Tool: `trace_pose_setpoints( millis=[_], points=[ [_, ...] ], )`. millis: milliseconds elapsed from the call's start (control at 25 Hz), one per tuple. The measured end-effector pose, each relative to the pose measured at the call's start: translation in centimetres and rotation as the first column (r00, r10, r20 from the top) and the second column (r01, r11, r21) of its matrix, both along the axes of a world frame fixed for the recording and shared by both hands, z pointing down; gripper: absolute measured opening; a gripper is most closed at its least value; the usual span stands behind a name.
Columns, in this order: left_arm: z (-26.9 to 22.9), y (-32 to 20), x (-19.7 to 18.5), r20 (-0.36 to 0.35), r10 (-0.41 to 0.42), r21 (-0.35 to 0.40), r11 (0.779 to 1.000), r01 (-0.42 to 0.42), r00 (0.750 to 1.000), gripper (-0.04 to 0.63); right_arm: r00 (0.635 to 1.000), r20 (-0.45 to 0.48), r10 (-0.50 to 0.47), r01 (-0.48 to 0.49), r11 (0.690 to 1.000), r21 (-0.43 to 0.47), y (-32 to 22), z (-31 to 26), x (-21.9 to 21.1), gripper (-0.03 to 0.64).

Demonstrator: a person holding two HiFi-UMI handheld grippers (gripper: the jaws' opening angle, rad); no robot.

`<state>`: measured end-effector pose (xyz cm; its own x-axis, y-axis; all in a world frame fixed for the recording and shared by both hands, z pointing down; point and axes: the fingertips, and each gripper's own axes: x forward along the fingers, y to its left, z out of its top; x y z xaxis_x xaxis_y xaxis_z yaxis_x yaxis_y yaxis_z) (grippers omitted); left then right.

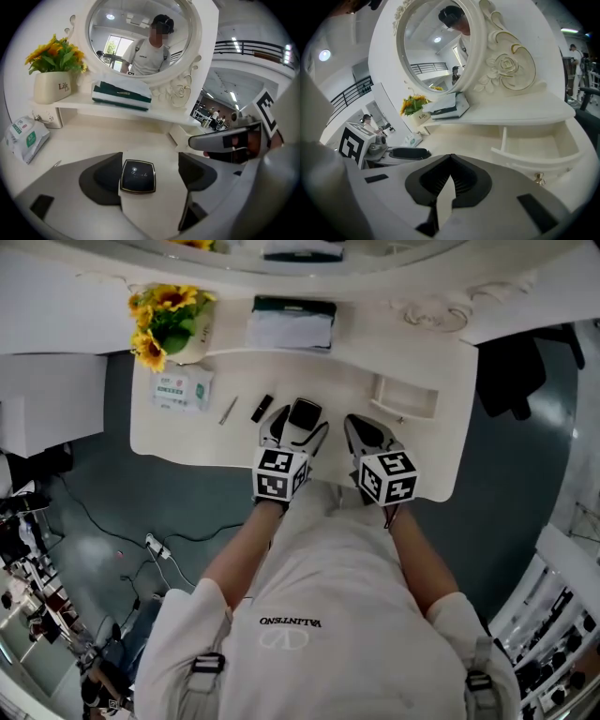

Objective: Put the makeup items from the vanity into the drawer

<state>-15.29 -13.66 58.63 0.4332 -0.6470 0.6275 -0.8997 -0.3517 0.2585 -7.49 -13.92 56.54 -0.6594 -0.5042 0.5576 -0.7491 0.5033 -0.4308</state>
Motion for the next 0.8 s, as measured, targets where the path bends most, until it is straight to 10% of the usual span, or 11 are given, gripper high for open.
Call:
trace_pose_setpoints(
  millis=[800],
  points=[
    [5.3,-0.7,-0.2,0.104,-0.016,-0.080,0.997,0.025,0.994,0.463,1.000,-0.002,0.022,-0.022,0.997,-0.081,-0.4,4.5,1.3,0.012]
  ],
)
